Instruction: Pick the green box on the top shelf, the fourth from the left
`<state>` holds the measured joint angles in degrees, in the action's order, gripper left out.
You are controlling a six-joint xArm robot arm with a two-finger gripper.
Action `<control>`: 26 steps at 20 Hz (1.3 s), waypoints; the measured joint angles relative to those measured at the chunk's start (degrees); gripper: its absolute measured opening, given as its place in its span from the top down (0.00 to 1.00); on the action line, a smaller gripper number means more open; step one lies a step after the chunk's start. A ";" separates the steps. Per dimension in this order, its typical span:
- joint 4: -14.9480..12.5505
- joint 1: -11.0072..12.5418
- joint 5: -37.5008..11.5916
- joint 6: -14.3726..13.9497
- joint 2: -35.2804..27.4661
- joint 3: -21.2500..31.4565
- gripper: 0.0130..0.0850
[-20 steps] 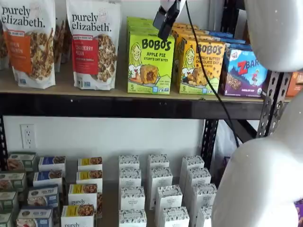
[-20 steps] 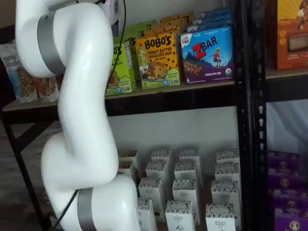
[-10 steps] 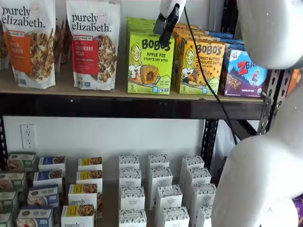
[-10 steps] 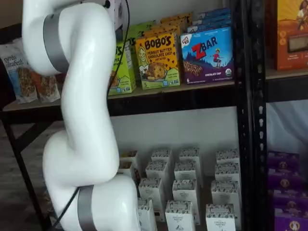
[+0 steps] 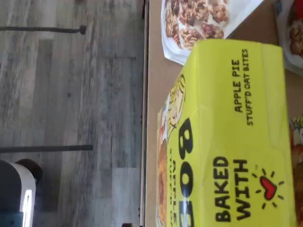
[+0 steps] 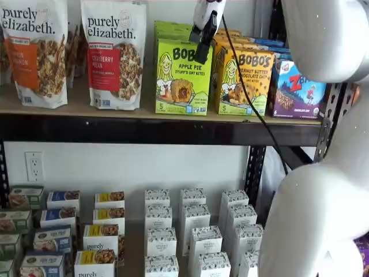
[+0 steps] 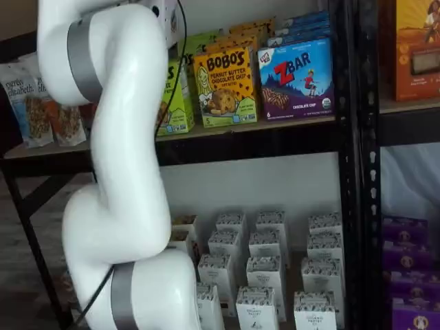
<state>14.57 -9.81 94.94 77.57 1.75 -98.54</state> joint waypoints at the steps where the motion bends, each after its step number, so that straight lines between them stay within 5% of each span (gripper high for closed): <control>1: -0.07 -0.09 -0.15 -0.03 -0.03 0.21 0.00; 14: -2.10 -1.79 -5.45 -0.80 1.60 4.99 0.00; 22: -2.15 -2.02 -6.28 -0.92 1.89 5.82 0.28; 26: -2.04 -1.97 -5.32 -0.92 1.54 5.24 0.28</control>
<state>12.53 -11.78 89.62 76.65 3.29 -93.30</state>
